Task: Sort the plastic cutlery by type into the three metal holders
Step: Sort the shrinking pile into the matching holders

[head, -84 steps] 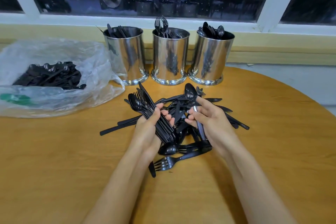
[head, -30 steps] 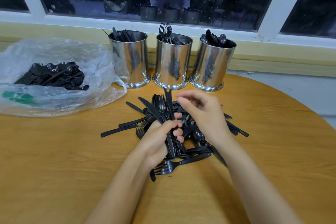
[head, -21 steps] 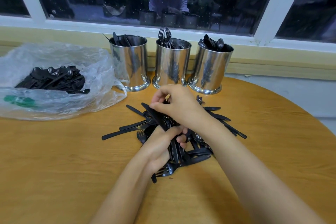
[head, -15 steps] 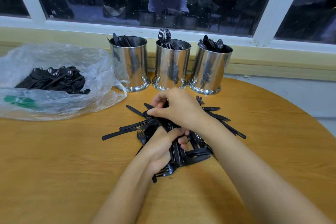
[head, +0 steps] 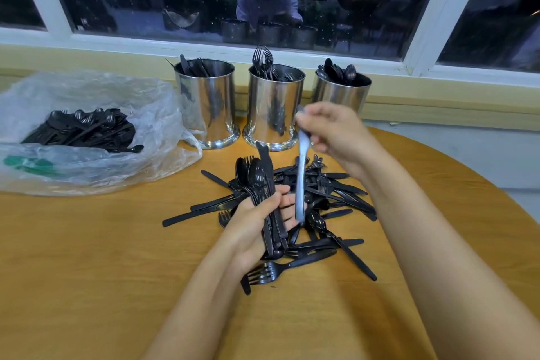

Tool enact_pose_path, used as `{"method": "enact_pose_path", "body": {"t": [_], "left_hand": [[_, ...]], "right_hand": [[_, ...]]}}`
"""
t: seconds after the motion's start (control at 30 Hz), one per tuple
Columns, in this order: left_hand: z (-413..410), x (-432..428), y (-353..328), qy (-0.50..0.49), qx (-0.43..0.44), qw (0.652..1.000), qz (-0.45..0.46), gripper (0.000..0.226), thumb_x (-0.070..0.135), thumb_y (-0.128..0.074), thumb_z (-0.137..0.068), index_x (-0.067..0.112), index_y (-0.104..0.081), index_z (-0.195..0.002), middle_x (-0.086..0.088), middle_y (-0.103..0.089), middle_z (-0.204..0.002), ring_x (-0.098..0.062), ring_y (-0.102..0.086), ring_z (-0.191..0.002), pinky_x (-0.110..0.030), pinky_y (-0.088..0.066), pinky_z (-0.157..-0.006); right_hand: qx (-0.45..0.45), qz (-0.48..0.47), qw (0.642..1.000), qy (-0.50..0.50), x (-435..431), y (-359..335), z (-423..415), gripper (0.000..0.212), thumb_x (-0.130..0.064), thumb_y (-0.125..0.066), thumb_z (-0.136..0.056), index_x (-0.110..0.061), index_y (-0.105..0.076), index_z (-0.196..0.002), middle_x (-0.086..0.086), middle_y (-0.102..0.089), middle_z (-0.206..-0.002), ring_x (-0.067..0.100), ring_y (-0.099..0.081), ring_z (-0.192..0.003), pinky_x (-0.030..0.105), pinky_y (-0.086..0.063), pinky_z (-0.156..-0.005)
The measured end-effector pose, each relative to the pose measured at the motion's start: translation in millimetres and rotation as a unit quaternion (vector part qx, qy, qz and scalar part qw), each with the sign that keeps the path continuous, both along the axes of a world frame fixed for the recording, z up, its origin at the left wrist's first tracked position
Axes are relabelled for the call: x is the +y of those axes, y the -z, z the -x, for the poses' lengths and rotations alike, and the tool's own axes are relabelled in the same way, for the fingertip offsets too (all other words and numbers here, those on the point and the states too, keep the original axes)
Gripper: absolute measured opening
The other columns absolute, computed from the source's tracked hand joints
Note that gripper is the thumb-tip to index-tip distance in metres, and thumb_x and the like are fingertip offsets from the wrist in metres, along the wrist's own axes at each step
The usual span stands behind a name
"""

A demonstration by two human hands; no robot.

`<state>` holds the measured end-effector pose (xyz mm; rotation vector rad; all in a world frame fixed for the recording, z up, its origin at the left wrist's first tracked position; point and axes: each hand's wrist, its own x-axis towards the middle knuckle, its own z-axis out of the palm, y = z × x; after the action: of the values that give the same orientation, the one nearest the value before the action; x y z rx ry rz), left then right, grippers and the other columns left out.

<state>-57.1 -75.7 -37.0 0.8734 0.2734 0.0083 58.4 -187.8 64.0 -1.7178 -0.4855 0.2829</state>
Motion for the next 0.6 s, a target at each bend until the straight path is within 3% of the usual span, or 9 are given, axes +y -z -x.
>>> {"method": "enact_pose_path", "body": {"t": [0.07, 0.13, 0.23, 0.3, 0.37, 0.5, 0.6], "left_hand": [[3.2, -3.0, -1.8, 0.029, -0.017, 0.999, -0.001, 0.023, 0.011, -0.045, -0.103, 0.003, -0.060, -0.119, -0.019, -0.072, -0.111, -0.029, -0.072, -0.099, -0.036, -0.061, -0.080], [4.4, -4.3, -1.4, 0.049, -0.030, 0.998, -0.034, 0.026, 0.015, -0.047, -0.102, 0.005, -0.060, -0.123, -0.015, -0.073, -0.108, -0.027, -0.072, -0.096, -0.035, -0.061, -0.080], [2.7, -3.2, 0.8, 0.042, -0.046, 0.996, -0.070, 0.031, 0.019, -0.049, -0.101, 0.007, -0.060, -0.128, -0.002, -0.065, -0.081, -0.012, -0.056, -0.063, -0.025, -0.052, -0.062], [1.6, -1.5, 1.5, 0.016, -0.063, 0.996, -0.060, 0.031, 0.020, -0.047, -0.102, 0.008, -0.060, -0.127, 0.002, -0.051, -0.072, -0.008, -0.040, -0.056, -0.021, -0.043, -0.054], [0.8, 0.2, 0.9, -0.022, -0.067, 0.996, -0.046, 0.030, 0.019, -0.046, -0.102, 0.008, -0.060, -0.126, 0.003, -0.047, -0.068, -0.006, -0.035, -0.054, -0.019, -0.039, -0.051], [-2.6, 2.2, 2.1, -0.083, -0.052, 0.995, -0.007, 0.024, 0.017, -0.044, -0.103, 0.006, -0.058, -0.120, 0.002, -0.046, -0.065, -0.007, -0.038, -0.050, -0.020, -0.041, -0.049], [-4.3, 2.4, 4.3, -0.101, -0.038, 0.994, 0.013, 0.022, 0.016, -0.044, -0.103, 0.007, -0.058, -0.117, 0.001, -0.047, -0.066, -0.009, -0.040, -0.050, -0.022, -0.043, -0.048]], "right_hand": [[-0.022, 0.082, 0.996, -0.029, 5.8, 20.2, 4.4, 0.008, -0.016, -0.066, -0.090, -0.013, -0.059, -0.093, -0.003, -0.058, -0.071, 0.002, -0.047, -0.050, 0.013, -0.038, -0.045], [-0.092, 0.119, 0.989, 0.003, 14.8, 36.0, 7.2, 0.011, -0.017, -0.068, -0.090, -0.016, -0.057, -0.088, -0.001, -0.058, -0.074, 0.002, -0.049, -0.052, 0.012, -0.039, -0.046], [-0.107, 0.074, 0.991, 0.025, 19.2, 46.4, 10.6, 0.012, -0.016, -0.069, -0.089, -0.015, -0.057, -0.088, -0.001, -0.057, -0.075, 0.001, -0.050, -0.049, 0.015, -0.041, -0.045], [-0.099, 0.019, 0.994, 0.038, 9.6, 49.0, 9.7, 0.007, -0.013, -0.068, -0.089, -0.015, -0.060, -0.090, -0.002, -0.059, -0.076, 0.003, -0.052, -0.048, 0.018, -0.042, -0.045], [-0.105, 0.009, 0.991, 0.080, -9.5, 55.0, 5.4, 0.006, -0.012, -0.065, -0.091, -0.017, -0.063, -0.091, -0.003, -0.062, -0.079, 0.002, -0.053, -0.051, 0.016, -0.042, -0.046], [-0.140, 0.164, 0.965, 0.150, -51.4, 87.5, -1.7, 0.011, -0.013, -0.066, -0.089, -0.023, -0.065, -0.089, -0.008, -0.063, -0.083, 0.001, -0.054, -0.069, 0.012, -0.047, -0.062], [-0.184, 0.258, 0.936, 0.156, -74.6, 114.6, 3.0, 0.011, -0.018, -0.069, -0.087, -0.020, -0.071, -0.098, -0.004, -0.067, -0.092, 0.006, -0.053, -0.077, 0.015, -0.041, -0.067]]}}
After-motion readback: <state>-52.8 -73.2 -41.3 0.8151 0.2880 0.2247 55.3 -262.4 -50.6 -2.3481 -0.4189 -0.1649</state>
